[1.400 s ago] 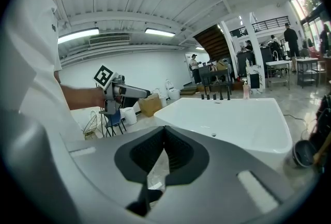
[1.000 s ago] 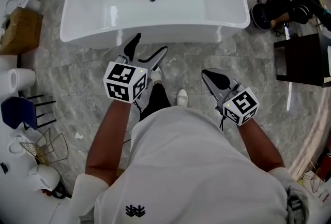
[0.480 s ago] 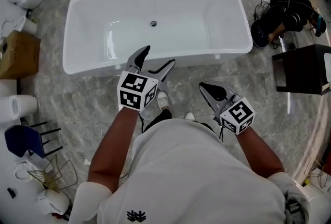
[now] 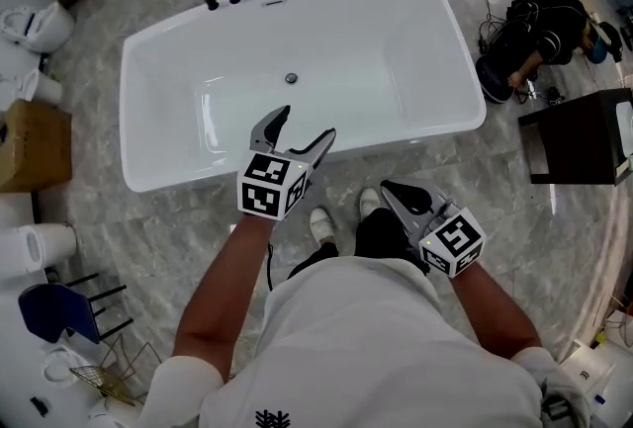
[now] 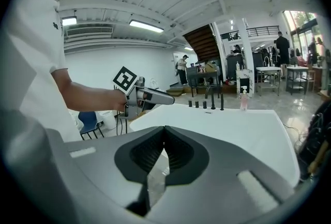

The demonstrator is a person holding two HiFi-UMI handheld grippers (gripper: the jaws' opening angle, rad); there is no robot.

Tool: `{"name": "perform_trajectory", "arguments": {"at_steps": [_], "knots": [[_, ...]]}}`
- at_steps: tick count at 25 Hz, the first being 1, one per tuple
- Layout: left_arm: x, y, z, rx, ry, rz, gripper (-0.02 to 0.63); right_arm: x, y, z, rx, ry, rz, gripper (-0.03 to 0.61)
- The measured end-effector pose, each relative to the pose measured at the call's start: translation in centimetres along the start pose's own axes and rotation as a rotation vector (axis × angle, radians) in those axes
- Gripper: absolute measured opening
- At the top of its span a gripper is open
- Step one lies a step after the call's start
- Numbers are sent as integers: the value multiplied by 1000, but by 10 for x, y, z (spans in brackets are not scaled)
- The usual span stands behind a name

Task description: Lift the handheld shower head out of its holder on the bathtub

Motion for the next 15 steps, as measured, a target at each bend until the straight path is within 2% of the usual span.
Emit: {"name": "perform_trajectory", "arguments": {"at_steps": [9,15], "knots": [[-96,47,50,26,69,21,370,-35,24,-83,8,50,15,14],[-183,86,85,50,120,32,367,-55,37,-163,-6,88,38,14]]}}
Point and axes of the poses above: the fingertips, and each gripper's own axes: x backward along the fingers, z to its left, y out of its top, the point moved 6 cm from there along x, backward along the fingers, and after that the axes turned 4 degrees about z, right-handed, at the moved point
